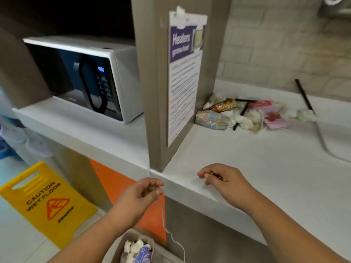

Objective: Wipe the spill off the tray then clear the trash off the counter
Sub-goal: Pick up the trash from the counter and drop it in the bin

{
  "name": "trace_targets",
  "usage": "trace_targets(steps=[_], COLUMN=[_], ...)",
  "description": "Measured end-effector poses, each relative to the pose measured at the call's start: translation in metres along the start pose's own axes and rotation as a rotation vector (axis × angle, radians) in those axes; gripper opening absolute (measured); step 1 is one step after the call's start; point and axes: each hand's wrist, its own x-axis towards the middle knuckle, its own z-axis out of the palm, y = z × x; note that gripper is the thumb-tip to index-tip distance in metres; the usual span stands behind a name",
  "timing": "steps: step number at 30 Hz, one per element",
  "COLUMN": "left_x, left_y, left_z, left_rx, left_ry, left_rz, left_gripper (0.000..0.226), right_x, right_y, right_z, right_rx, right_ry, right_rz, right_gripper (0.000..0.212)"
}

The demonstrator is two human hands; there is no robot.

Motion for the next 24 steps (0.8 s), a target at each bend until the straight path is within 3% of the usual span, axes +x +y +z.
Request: trace_targets(steps=[7, 17, 24], left_x=[0.052, 0.123, 0.149], left_y=[0.063, 0.094, 0.096], left_z=[0.051, 0.106, 0.120], left_rx=[-0.033, -0.031, 0.248], left_ry=[-0.031, 0.044, 0.106], left_rz=[0.070, 0.009, 0.063], left_gripper=[0.024, 0.021, 0.018], right_x=[0.025, 0.106, 0.178], right_y=[0.028, 0.069, 0.083], right_z=[-0.080, -0.158, -0.160], right_rx=[-0.062, -0.234, -0.532], right_ry=[0.051, 0.028, 0.030], right_rz=[0.054, -0.003, -0.183], right_gripper=[0.024, 0.017, 0.035])
